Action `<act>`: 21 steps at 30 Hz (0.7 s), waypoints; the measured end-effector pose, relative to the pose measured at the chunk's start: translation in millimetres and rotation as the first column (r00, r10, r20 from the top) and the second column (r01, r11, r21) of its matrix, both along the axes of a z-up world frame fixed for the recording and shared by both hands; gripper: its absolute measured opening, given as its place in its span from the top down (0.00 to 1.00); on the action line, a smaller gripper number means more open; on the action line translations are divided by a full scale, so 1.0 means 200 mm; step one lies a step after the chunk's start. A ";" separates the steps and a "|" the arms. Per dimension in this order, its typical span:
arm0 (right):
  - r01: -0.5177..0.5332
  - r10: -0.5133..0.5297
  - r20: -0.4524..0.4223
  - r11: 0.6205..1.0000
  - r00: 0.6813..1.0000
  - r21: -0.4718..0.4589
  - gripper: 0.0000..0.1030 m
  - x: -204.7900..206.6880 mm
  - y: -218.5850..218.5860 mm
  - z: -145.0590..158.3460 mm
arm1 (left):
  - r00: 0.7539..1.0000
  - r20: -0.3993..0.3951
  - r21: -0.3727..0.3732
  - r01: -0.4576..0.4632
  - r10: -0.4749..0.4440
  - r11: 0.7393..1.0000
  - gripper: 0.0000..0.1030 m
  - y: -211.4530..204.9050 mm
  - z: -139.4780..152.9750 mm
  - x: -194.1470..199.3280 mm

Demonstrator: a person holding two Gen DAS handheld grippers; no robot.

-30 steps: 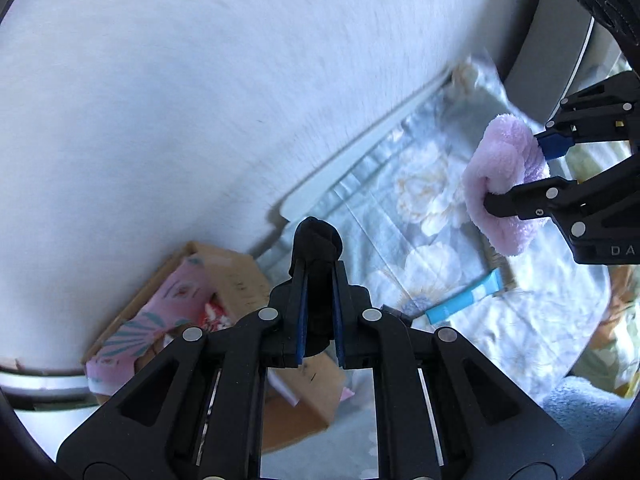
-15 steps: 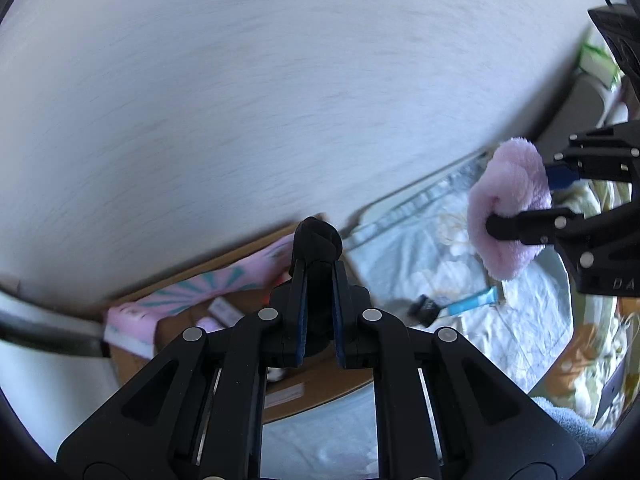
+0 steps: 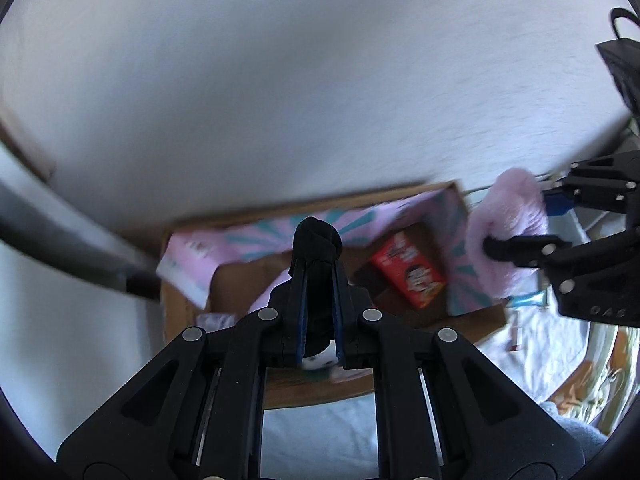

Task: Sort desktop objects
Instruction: 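Carry scrunchie and hair tie into the cardboard box and open both tools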

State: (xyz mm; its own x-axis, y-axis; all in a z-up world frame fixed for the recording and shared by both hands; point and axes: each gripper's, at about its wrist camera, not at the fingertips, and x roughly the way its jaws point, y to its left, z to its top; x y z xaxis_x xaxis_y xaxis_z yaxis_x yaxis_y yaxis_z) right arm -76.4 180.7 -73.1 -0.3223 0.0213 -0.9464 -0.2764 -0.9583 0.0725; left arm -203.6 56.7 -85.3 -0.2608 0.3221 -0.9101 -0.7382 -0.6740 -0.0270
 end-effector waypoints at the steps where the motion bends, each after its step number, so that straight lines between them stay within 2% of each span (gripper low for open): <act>1: -0.001 0.001 0.012 1.000 1.000 -0.008 0.68 -0.04 -0.01 -0.04 | 1.000 0.019 -0.005 -0.017 0.017 1.000 0.91 -0.03 -0.04 -0.03; 8: -0.036 0.038 0.073 0.999 0.997 -0.026 0.68 -0.18 -0.09 -0.22 | 0.991 0.109 -0.048 -0.073 0.078 0.996 0.91 -0.15 -0.26 -0.16; 14: -0.029 0.033 0.093 0.999 0.995 -0.046 0.68 -0.24 -0.11 -0.26 | 0.995 0.089 -0.068 -0.048 0.054 0.997 0.90 -0.15 -0.26 -0.17; 18: -0.027 0.034 0.112 0.997 0.993 -0.069 0.67 -0.26 -0.12 -0.28 | 0.992 0.108 -0.082 -0.050 0.059 0.995 0.89 -0.15 -0.28 -0.18; 20: -0.027 0.036 0.095 0.995 0.995 -0.094 0.60 -0.27 -0.12 -0.28 | 0.990 0.125 -0.091 -0.048 0.059 0.995 0.80 -0.15 -0.31 -0.18; 21: -0.029 0.038 0.085 0.993 0.996 -0.113 0.58 -0.27 -0.12 -0.28 | 0.989 0.136 -0.099 -0.044 0.058 0.994 0.58 -0.15 -0.32 -0.18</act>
State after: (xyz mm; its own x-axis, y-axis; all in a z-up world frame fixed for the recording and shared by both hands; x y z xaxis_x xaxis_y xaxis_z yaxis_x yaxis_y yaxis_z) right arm -130.8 156.2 -129.0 -0.2376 -0.0955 -0.9667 -0.2541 -0.9544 0.1568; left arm -240.2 27.4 -149.2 -0.1437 0.2214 -0.9645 -0.6964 -0.7151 -0.0604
